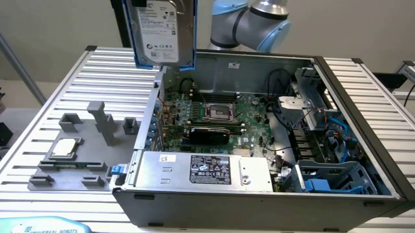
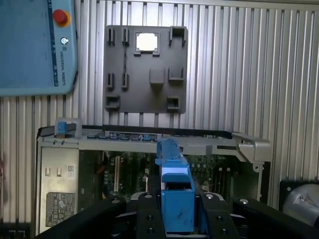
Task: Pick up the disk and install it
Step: 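Pick up the disk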
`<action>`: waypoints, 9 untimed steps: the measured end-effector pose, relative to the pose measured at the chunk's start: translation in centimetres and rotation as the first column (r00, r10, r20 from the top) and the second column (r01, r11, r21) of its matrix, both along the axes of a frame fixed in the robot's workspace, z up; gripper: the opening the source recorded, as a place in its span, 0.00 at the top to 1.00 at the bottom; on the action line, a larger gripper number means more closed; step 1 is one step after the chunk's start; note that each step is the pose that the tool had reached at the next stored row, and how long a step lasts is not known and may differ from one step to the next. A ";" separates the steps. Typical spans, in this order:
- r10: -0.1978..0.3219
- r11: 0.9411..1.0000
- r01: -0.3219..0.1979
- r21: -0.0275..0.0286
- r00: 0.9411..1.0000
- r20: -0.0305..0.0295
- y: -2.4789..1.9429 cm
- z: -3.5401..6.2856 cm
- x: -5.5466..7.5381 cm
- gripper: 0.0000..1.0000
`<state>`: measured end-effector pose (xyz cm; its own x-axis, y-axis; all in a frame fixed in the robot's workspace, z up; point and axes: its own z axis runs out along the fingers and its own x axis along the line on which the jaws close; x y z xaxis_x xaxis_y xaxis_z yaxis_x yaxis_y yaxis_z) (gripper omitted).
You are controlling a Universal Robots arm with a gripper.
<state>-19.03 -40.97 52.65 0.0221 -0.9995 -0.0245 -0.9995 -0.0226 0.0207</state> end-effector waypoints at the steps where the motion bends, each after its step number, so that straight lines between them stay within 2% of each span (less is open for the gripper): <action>1: 0.000 1.000 0.000 0.000 1.000 0.000 -0.16 0.00 0.4 0.67; 9: 0.000 1.000 0.000 0.001 1.000 0.000 -1.44 -0.01 4.1 0.67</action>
